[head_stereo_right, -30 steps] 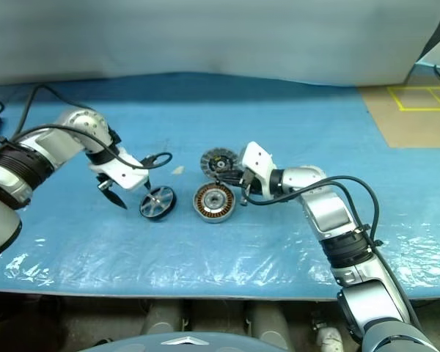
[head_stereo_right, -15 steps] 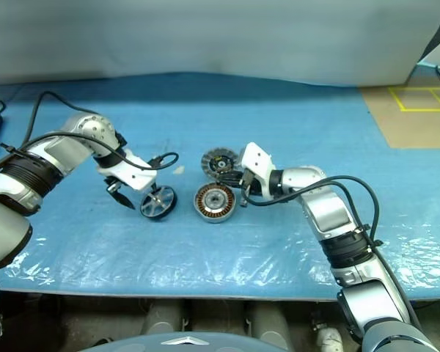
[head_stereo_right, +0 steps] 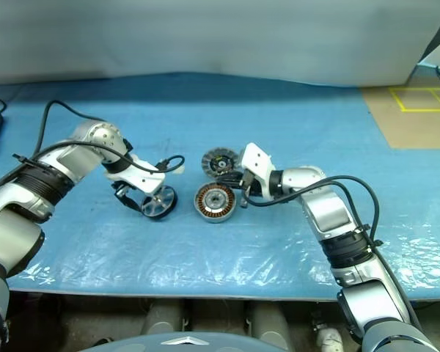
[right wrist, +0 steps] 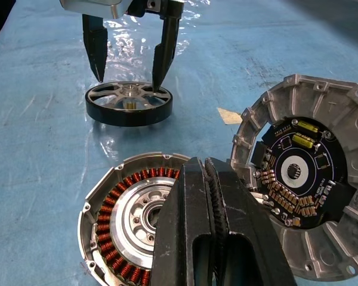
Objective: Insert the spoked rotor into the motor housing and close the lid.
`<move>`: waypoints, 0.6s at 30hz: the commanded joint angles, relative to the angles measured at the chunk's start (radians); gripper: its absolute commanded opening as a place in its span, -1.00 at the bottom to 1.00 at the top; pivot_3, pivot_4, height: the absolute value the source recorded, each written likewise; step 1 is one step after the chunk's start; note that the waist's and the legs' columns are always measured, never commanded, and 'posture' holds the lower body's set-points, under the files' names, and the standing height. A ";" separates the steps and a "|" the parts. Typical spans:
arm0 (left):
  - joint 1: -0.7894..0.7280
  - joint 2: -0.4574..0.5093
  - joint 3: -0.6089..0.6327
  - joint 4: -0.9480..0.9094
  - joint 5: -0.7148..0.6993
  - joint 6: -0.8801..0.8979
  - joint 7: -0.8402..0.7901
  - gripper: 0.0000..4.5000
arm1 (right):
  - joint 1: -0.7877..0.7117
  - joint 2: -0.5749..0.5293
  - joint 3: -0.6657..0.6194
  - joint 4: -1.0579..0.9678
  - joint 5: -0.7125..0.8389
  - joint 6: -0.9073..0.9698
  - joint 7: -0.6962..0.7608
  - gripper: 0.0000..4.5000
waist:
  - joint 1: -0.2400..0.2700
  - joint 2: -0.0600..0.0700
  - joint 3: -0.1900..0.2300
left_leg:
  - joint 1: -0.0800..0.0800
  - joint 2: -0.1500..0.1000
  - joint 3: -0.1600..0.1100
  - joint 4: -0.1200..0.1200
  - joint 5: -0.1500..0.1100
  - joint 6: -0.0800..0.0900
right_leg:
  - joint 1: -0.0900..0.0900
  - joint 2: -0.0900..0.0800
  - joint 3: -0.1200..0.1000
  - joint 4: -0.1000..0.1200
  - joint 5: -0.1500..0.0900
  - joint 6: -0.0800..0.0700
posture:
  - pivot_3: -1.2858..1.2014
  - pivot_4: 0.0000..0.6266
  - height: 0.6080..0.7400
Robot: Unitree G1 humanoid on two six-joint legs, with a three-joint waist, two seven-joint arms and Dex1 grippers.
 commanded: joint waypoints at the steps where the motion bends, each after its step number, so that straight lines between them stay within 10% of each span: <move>1: 0.012 -0.003 0.046 -0.035 0.018 0.016 -0.003 0.56 | -0.012 -0.005 -0.009 -0.045 0.017 -0.002 0.007 -1.00 | 0.000 0.000 0.000 | 0.000 0.000 0.000 0.000 0.000 0.000 | 0.000 0.000 0.000 0.000 0.000 0.000 | 0.03 -0.52 1.00; 10: 0.066 -0.023 0.075 -0.060 0.058 0.036 0.012 0.56 | -0.013 -0.005 -0.009 -0.047 0.016 0.003 0.009 -1.00 | 0.001 0.000 0.000 | 0.000 0.000 0.000 0.000 0.000 0.000 | 0.000 0.000 0.000 0.000 0.000 0.000 | 0.03 -0.52 1.00; 18: 0.065 -0.048 0.088 -0.025 0.096 -0.001 0.057 -0.29 | -0.011 -0.004 -0.011 -0.048 0.014 0.004 0.004 -1.00 | 0.000 0.000 0.000 | 0.000 0.000 0.000 0.000 0.000 0.000 | 0.000 -0.001 0.000 0.000 -0.001 -0.001 | 0.03 -0.52 1.00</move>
